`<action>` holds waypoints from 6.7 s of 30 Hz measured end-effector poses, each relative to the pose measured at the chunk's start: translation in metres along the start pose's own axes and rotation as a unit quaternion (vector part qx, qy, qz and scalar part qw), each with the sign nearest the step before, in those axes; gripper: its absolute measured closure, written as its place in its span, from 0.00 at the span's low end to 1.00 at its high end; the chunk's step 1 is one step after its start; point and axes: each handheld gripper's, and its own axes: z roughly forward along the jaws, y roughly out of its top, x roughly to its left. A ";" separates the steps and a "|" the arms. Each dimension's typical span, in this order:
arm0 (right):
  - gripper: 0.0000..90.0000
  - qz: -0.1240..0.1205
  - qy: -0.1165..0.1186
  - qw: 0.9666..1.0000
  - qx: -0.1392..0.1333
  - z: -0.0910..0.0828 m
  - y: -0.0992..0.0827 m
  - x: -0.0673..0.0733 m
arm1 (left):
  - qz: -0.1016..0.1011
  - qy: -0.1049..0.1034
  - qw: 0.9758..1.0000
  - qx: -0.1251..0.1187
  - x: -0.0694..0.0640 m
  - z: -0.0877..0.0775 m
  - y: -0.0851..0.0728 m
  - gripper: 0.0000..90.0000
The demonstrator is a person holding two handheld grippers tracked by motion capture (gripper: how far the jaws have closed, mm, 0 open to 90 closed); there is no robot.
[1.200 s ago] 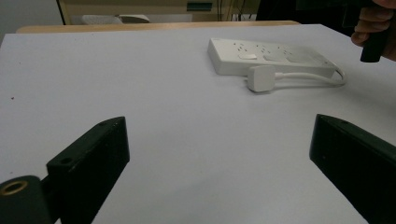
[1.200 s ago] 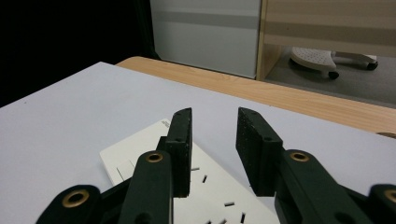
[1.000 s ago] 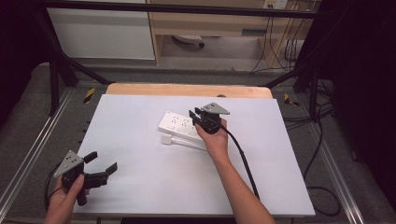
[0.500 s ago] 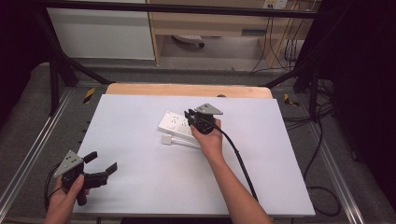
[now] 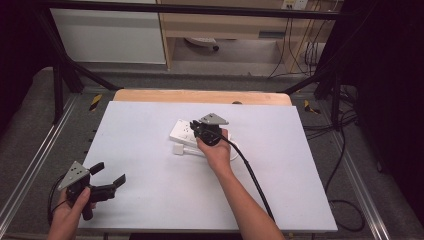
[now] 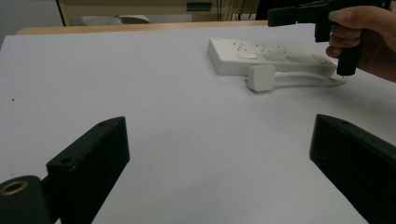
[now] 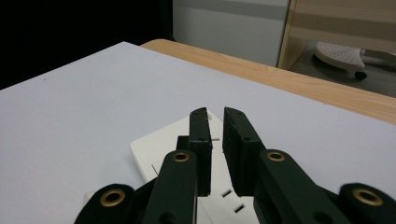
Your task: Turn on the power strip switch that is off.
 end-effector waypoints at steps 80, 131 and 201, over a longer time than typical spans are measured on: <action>1.00 -0.025 -0.003 0.998 0.055 0.028 -0.023 0.028 | 0.006 -0.002 1.000 0.002 -0.002 0.000 0.000 0.06; 0.86 0.003 0.016 0.999 0.035 0.003 0.000 0.019 | 0.010 -0.002 1.000 0.003 -0.003 0.000 0.000 0.06; 0.05 0.047 -0.049 0.998 -0.014 -0.120 0.028 -0.049 | 0.013 0.002 1.000 0.010 -0.006 0.002 0.000 0.06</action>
